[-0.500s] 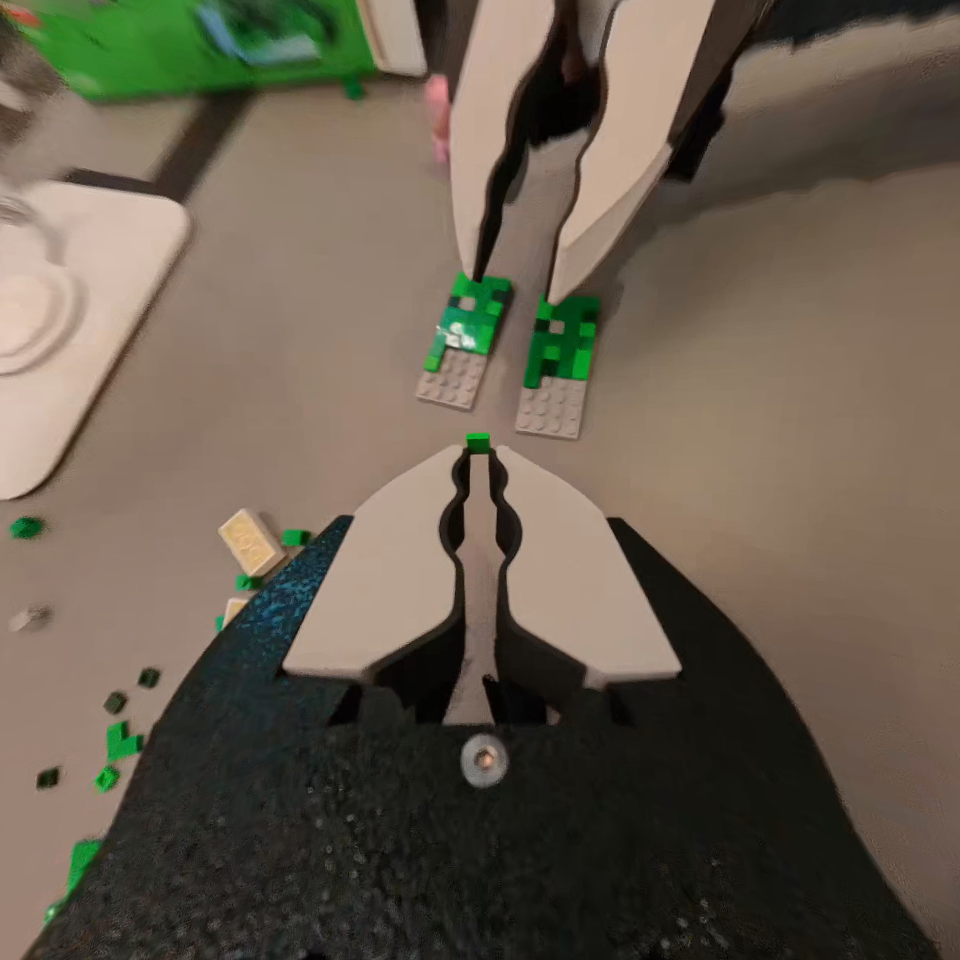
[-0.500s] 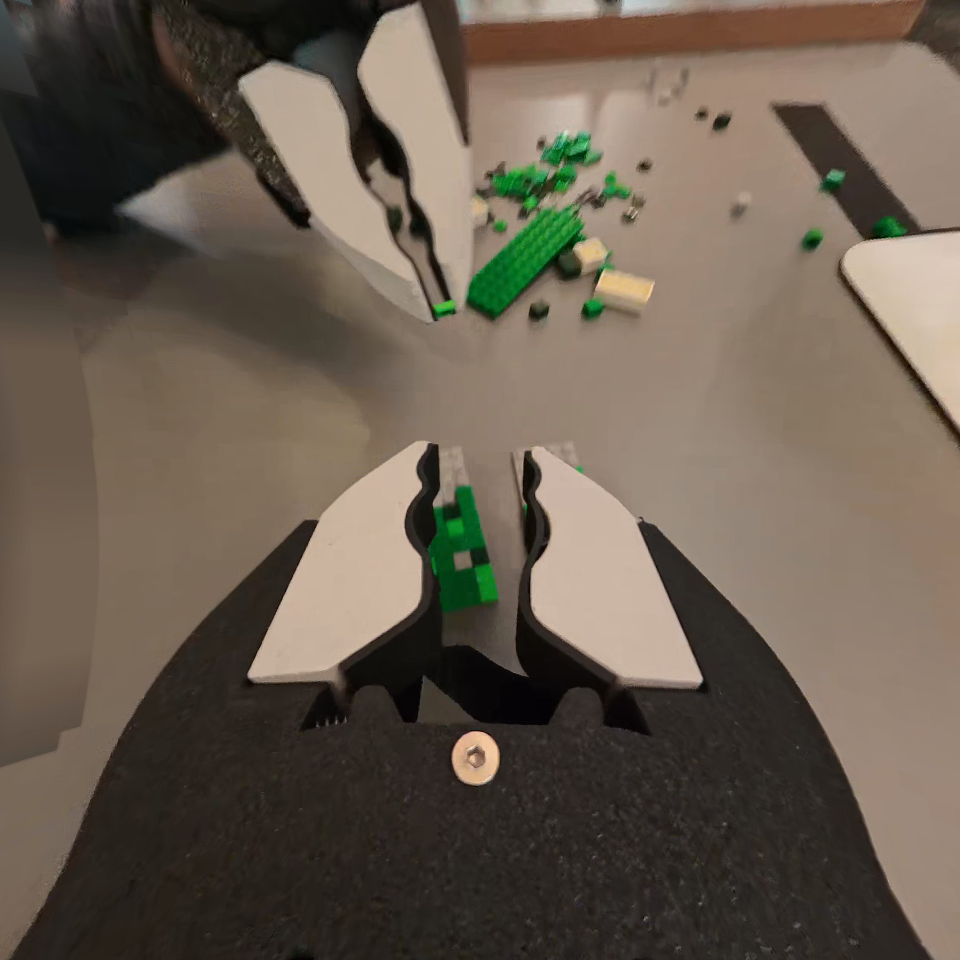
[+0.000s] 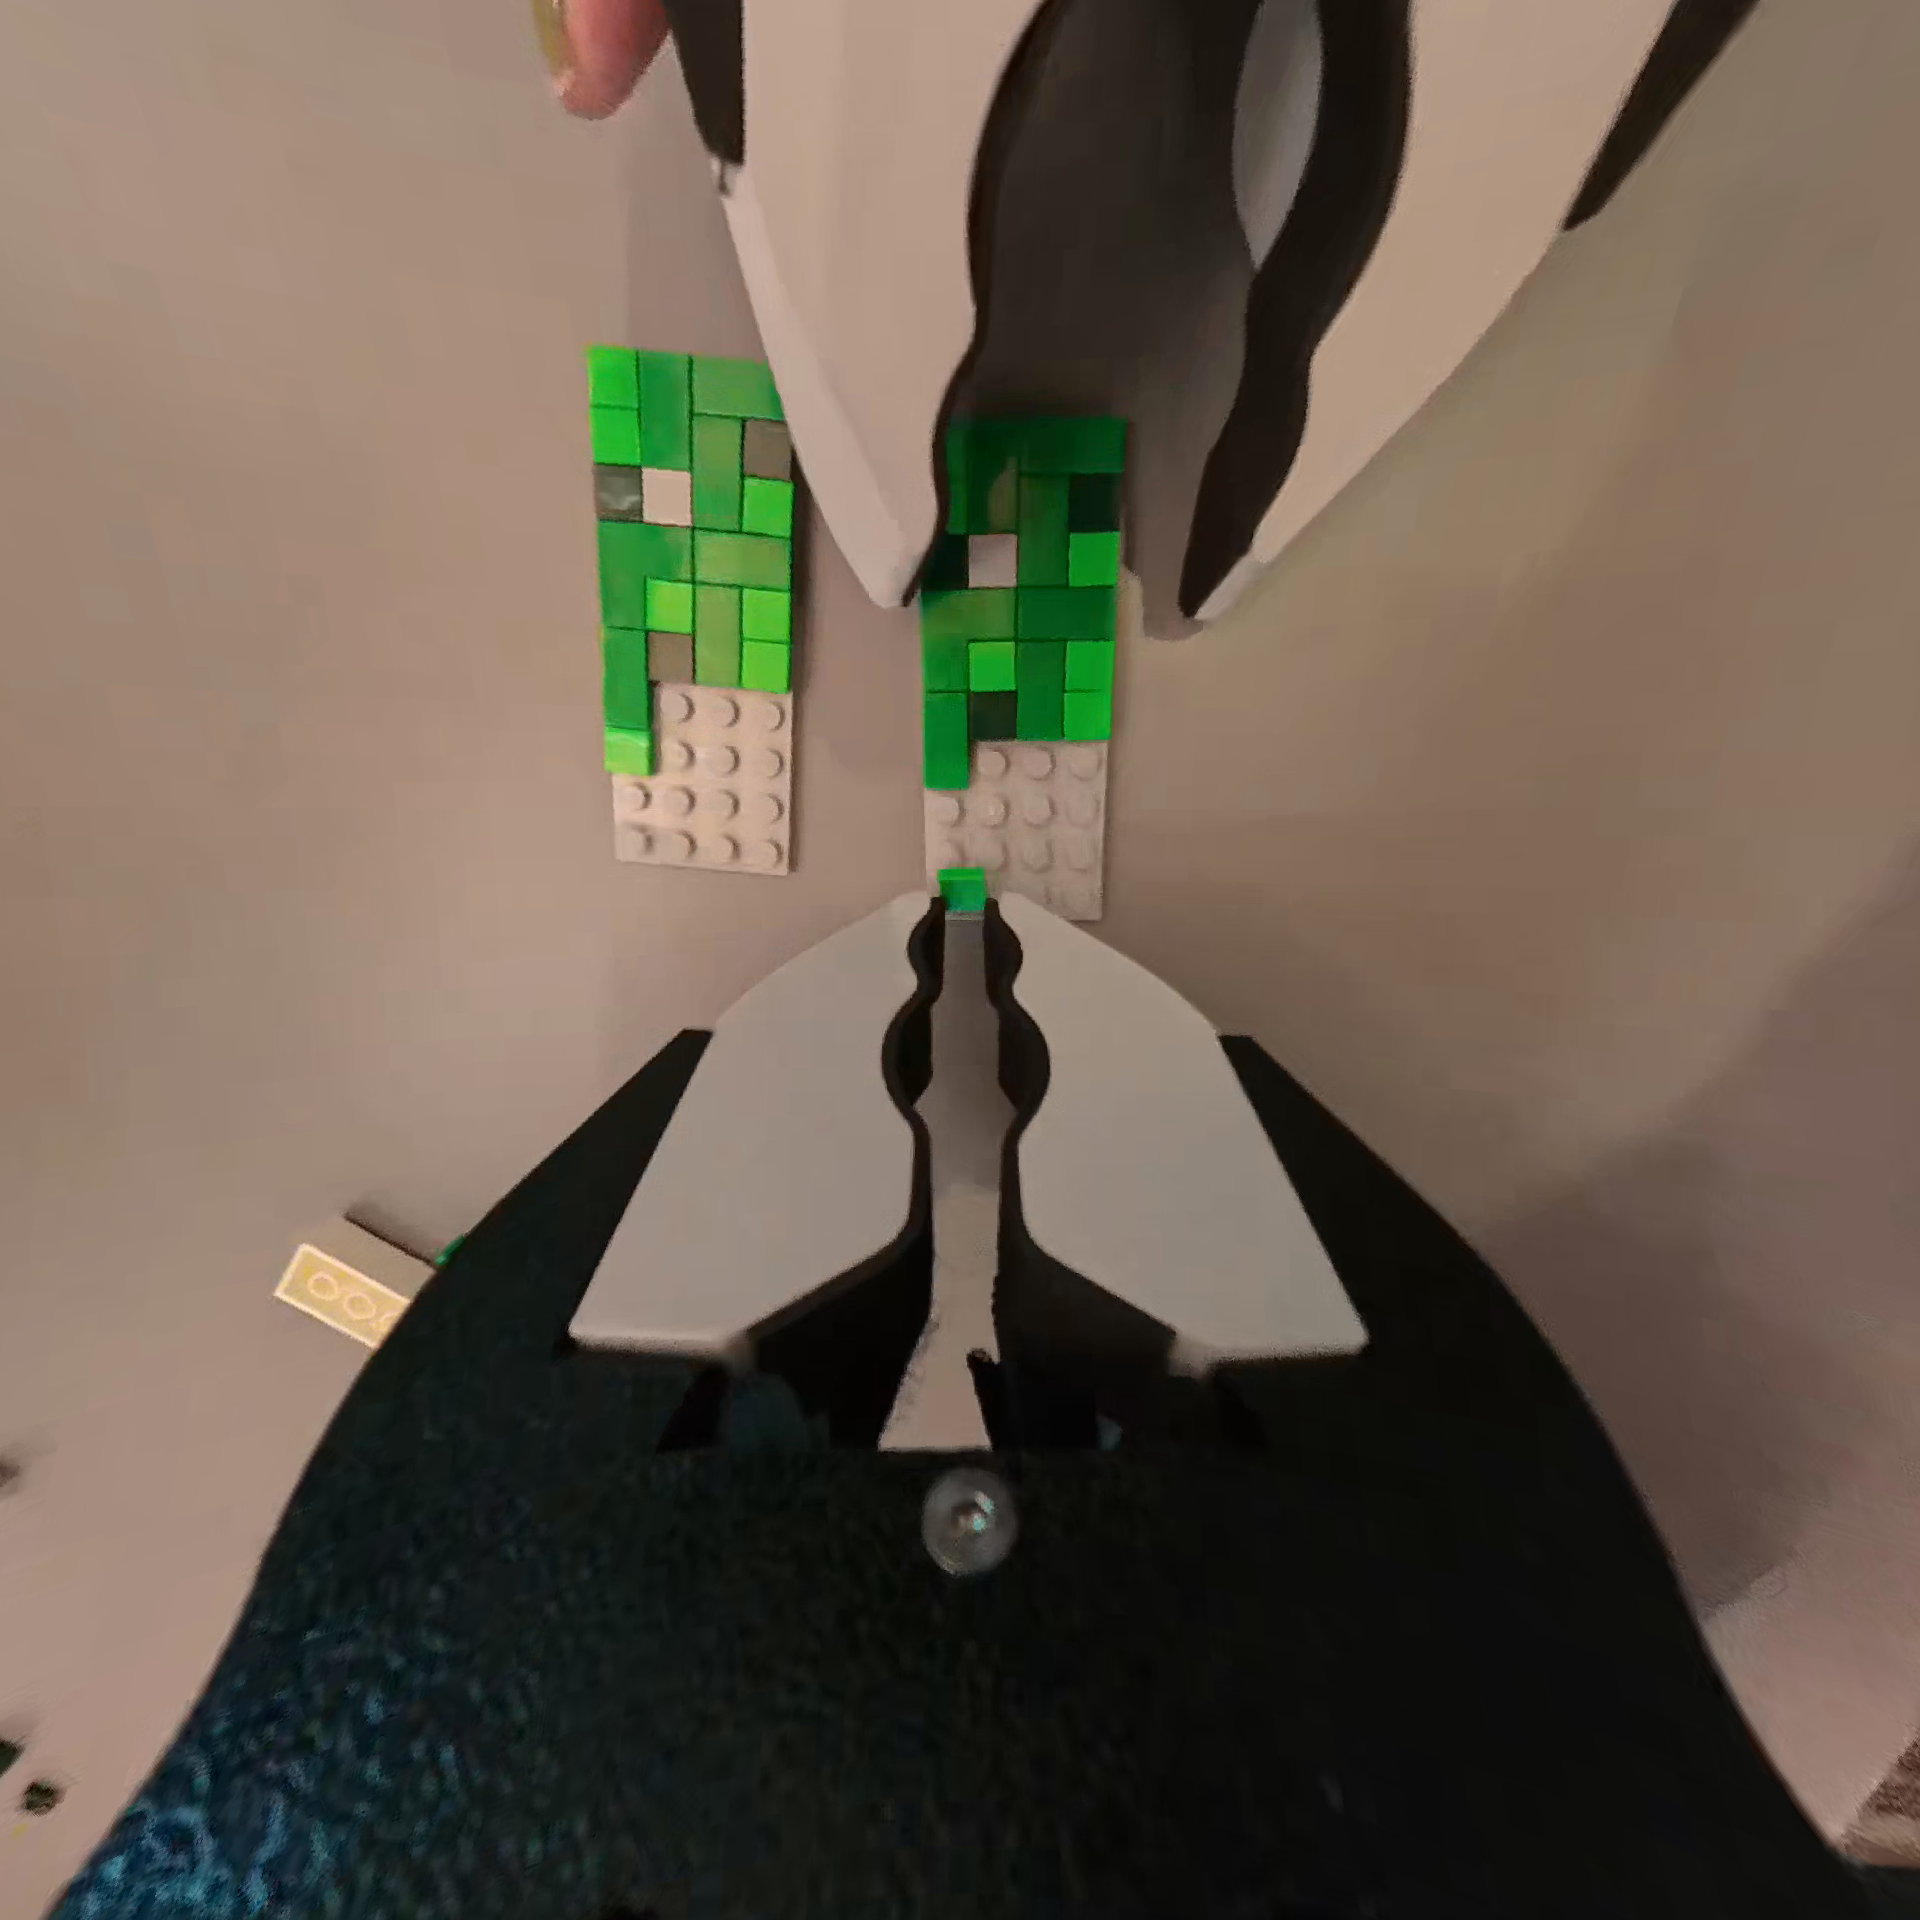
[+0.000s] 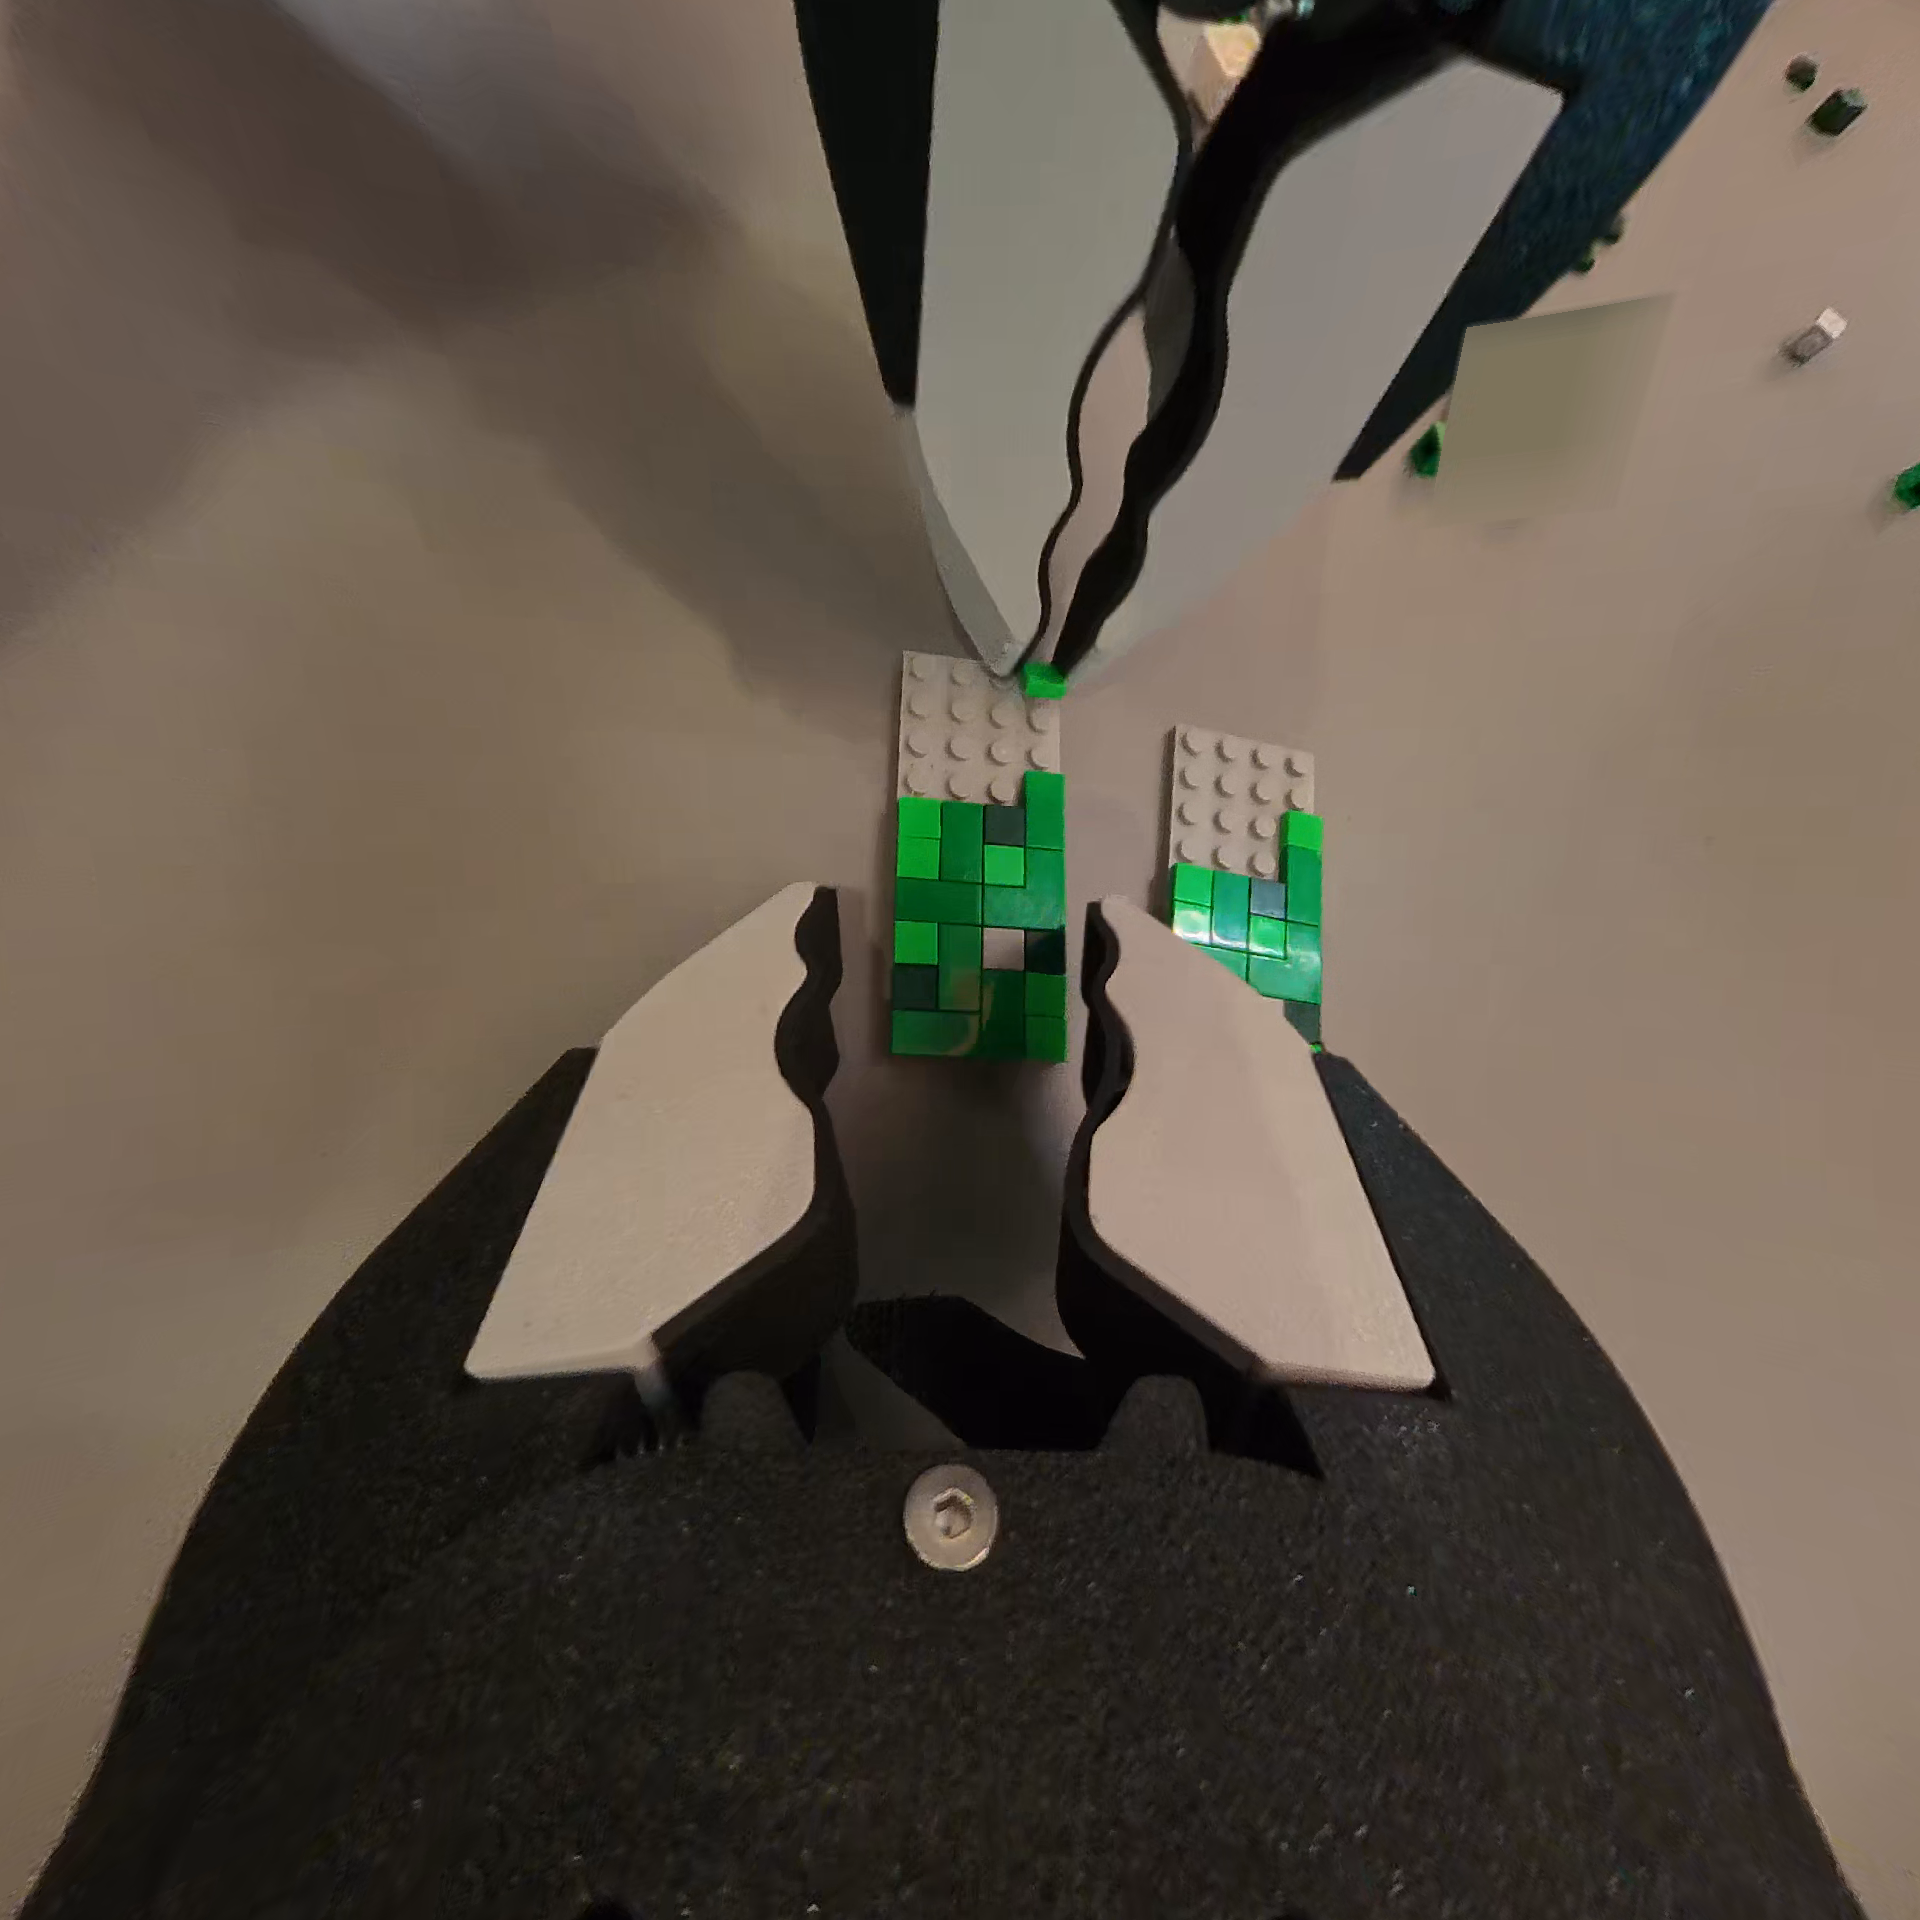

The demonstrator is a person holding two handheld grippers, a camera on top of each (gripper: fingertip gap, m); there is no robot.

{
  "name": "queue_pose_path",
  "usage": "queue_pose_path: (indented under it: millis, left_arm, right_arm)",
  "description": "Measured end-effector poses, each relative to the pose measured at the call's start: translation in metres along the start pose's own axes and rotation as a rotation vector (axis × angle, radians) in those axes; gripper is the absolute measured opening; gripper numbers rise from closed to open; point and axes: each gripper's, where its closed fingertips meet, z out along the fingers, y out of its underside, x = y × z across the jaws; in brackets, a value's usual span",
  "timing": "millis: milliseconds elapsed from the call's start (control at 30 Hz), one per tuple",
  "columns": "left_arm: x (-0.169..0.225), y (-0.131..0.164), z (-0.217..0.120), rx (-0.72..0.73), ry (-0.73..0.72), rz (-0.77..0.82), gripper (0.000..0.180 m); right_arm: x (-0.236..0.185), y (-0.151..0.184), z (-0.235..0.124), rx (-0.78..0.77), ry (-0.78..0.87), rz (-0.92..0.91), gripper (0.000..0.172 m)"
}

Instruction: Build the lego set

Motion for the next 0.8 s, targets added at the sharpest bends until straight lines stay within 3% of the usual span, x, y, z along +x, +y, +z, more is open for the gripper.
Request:
queue_pose_path:
  millis: [267, 400, 800]
  left_arm:
    - [-0.005, -0.010, 0.005, -0.032, 0.027, -0.003, 0.007]
    - [-0.003, -0.011, 0.006, -0.054, 0.049, -0.003, 0.007]
    - [-0.001, -0.013, 0.006, -0.140, 0.084, 0.004, 0.007]
  right_arm:
    - [-0.001, 0.006, -0.008, -0.053, 0.002, -0.020, 0.042]
    - [-0.006, 0.000, -0.016, -0.007, -0.039, -0.005, 0.037]
    - [-0.017, 0.007, -0.007, -0.067, -0.082, -0.026, 0.036]
